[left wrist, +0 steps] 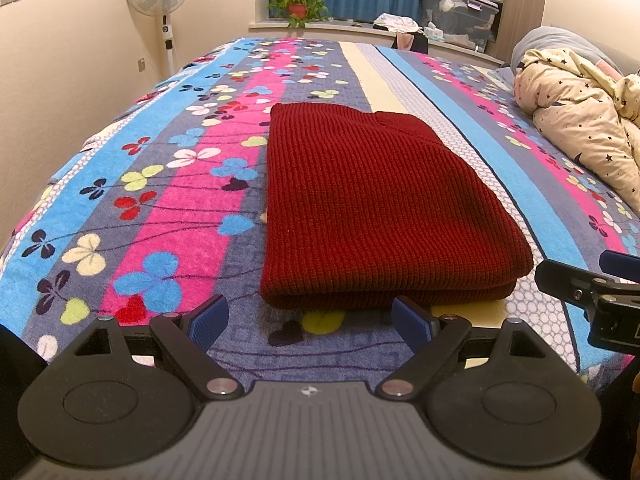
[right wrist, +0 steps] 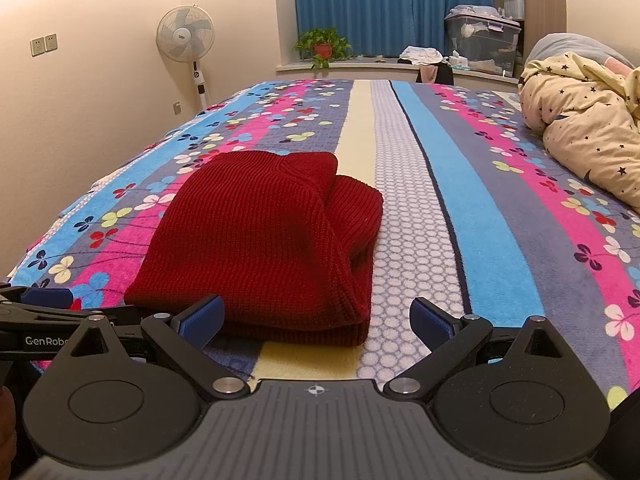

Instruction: Fold small clothes

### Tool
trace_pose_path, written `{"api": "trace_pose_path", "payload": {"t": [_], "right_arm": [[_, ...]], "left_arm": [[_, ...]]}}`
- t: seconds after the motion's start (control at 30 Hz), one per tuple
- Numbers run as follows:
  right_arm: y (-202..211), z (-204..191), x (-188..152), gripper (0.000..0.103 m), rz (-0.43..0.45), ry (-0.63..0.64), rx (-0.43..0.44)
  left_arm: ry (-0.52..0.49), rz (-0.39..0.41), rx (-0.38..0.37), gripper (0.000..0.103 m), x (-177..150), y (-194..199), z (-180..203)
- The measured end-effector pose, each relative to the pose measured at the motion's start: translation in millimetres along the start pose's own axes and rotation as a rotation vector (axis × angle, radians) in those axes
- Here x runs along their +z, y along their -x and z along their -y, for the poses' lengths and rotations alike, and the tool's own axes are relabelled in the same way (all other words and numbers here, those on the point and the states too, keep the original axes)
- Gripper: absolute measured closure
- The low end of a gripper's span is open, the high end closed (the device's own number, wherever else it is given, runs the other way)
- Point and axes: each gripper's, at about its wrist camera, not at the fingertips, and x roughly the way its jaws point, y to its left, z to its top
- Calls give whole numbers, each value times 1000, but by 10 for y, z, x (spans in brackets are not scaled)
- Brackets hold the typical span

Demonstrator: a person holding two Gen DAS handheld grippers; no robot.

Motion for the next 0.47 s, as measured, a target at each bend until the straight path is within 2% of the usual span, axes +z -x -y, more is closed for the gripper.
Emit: {"api": "trace_pose_path", "payload": {"t": [0.47], "right_arm": [[-9, -8, -20, 4, -4, 0, 5]], "left_arm": [[-3, 9, -4, 11, -9, 15, 6]]}}
